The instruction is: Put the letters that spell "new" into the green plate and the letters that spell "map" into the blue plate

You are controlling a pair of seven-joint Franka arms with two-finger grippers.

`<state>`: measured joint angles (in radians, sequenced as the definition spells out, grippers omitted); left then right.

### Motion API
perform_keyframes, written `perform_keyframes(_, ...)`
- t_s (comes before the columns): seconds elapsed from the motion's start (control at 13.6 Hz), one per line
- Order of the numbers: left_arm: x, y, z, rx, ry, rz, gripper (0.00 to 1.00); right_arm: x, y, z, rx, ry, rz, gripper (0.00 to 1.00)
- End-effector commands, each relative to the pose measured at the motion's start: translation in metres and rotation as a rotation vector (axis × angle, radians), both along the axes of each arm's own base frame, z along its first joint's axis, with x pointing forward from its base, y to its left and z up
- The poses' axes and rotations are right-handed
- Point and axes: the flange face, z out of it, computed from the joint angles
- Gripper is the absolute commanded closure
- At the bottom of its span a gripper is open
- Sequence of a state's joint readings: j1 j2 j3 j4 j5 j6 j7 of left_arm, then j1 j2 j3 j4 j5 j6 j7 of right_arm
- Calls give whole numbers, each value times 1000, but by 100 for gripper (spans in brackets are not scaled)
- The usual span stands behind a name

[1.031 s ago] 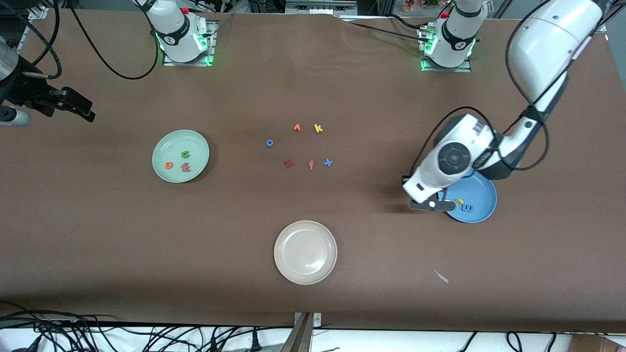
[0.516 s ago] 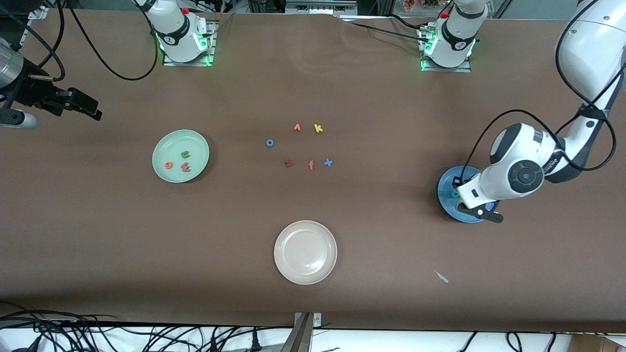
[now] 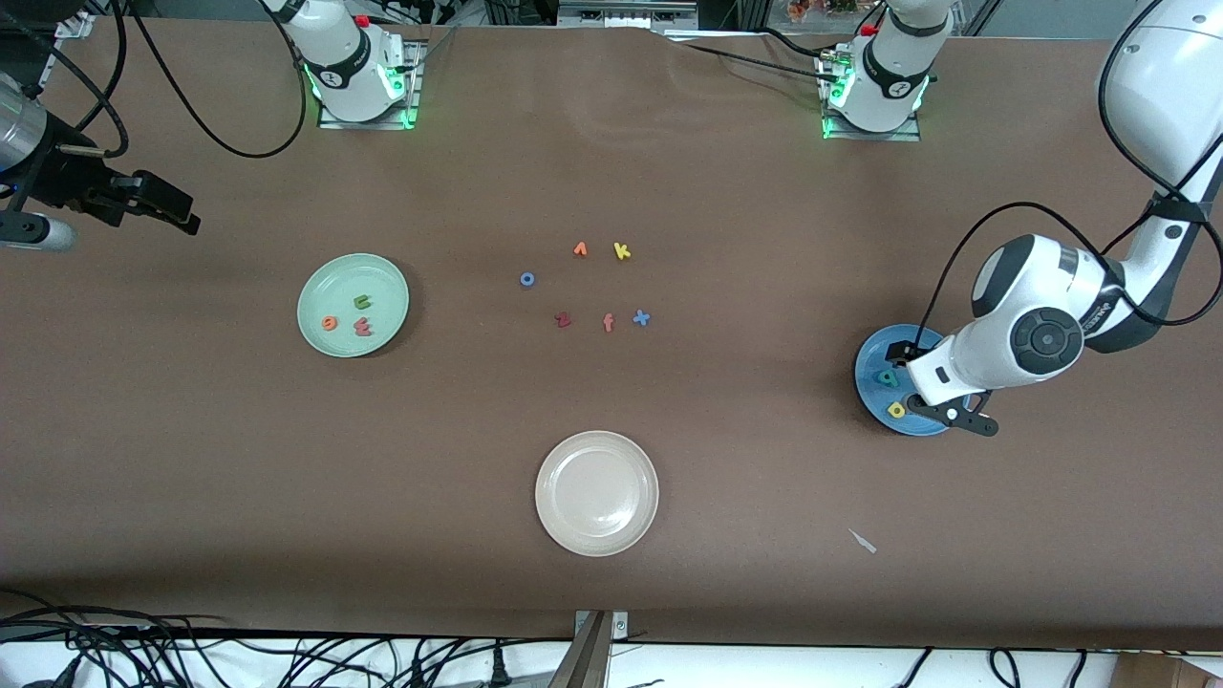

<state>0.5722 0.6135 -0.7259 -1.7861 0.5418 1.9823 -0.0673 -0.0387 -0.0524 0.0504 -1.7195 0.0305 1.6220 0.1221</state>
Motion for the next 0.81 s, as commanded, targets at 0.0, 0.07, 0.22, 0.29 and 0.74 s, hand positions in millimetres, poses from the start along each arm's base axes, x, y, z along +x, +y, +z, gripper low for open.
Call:
perform_keyframes(0.0, 3, 9, 37, 3, 37, 24, 0, 1, 1, 7, 8, 4, 14, 0)
perform_keyframes(0.07, 4, 12, 44, 5, 53, 38, 0, 1, 1, 7, 8, 2, 14, 0)
perform_keyframes(0.22, 9, 15, 65, -20, 64, 80, 0, 1, 2, 7, 8, 4, 16, 0)
perform_keyframes(0.29, 11, 15, 78, -19, 69, 92, 0, 1, 2, 8, 8, 2, 16, 0)
perform_keyframes(0.74, -12, 66, 203, -33, -37, 327, 0, 1, 2, 8, 8, 2, 16, 0)
